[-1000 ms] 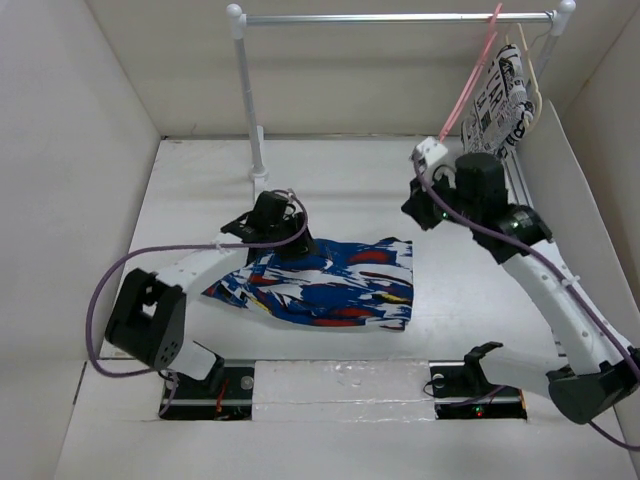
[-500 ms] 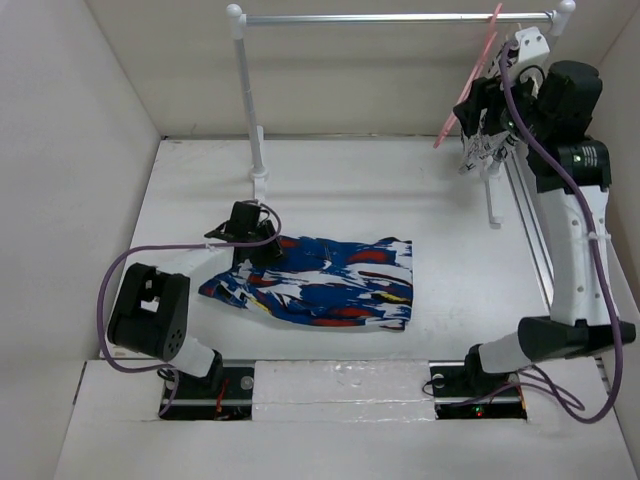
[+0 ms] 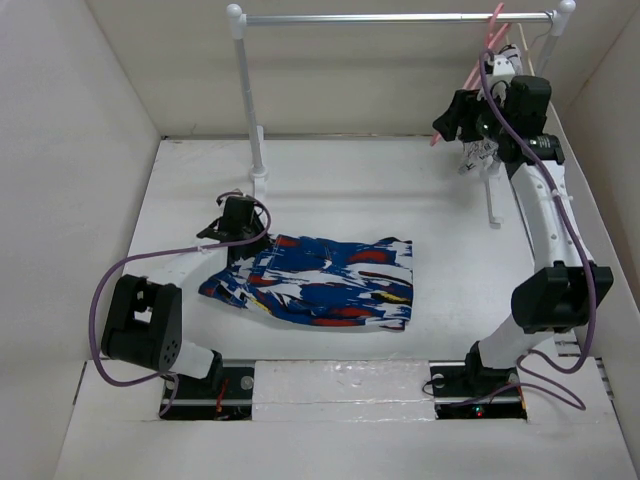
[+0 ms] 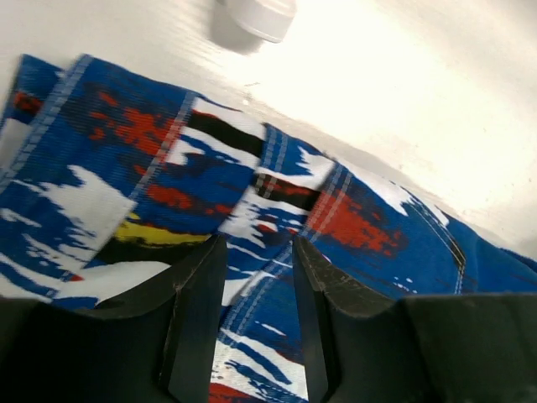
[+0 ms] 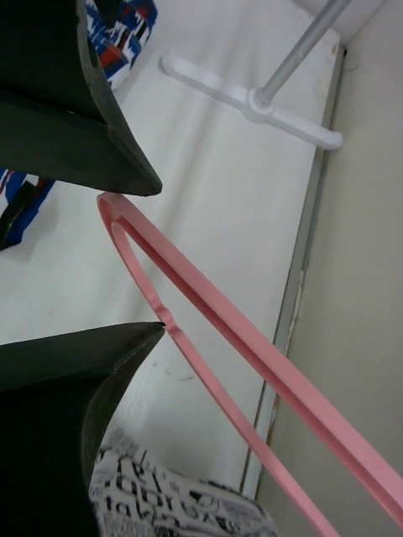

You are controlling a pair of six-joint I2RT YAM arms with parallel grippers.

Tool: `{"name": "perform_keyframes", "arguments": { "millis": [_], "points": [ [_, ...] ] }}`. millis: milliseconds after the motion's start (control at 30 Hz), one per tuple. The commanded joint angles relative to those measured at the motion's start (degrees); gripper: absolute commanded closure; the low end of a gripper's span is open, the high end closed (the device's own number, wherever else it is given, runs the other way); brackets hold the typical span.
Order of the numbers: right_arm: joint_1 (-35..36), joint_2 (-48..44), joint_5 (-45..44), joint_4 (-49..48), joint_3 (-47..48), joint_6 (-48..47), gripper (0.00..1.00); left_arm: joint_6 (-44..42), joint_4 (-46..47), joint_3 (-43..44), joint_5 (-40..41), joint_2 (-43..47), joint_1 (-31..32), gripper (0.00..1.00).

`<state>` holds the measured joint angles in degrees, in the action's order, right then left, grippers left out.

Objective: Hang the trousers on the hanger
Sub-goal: Pick up the hanger from the clothesline.

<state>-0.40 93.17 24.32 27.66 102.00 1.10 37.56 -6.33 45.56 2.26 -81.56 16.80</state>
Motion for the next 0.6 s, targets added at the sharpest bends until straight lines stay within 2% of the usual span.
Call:
{"name": "perform_keyframes", "arguments": {
  "millis": [0, 67, 100, 167, 267, 367, 467, 567],
  "points": [
    [-0.12, -2.19, 4.68, -13.40, -5.72, 5.91, 0.33, 1.37, -1.67, 0.06, 0.65, 0.00, -3.24, 0.66],
    [-0.12, -2.73, 5.56, -19.97, -9.52, 9.78, 0.35, 2.07, -1.15, -1.34, -1.20, -0.27, -6.41, 0.66],
    [-0.12, -2.81, 7.31, -21.84, -11.01, 10.84, 0.43, 2.86, -0.62, -2.92, -1.90, 0.08, -9.65, 0.66],
    [-0.12, -2.64, 8.11, -25.27, -13.57, 12.69, 0.51, 2.96, -0.27, -3.98, -2.00, 1.39, -12.65, 0.66],
    [-0.12, -2.81, 8.20, -26.86, -13.84, 12.43, 0.74, 3.04, -0.26, -4.69, -4.46, 3.68, -16.79, 0.67],
    [-0.12, -3.16, 9.87, -27.13, -13.14, 12.52, 0.88, 2.60, -1.05, -3.73, -4.46, 6.23, -16.80, 0.67],
    [-0.12, -4.13, 9.87, -26.44, -11.65, 11.12, 0.96, 1.99, -1.84, -2.15, -5.78, 8.95, -16.80, 0.67],
    [0.40, -5.97, 10.49, -24.07, -10.24, 9.01, 1.00, 1.55, -5.17, 2.40, -6.04, 12.63, -13.65, 0.65]
  ]
}}
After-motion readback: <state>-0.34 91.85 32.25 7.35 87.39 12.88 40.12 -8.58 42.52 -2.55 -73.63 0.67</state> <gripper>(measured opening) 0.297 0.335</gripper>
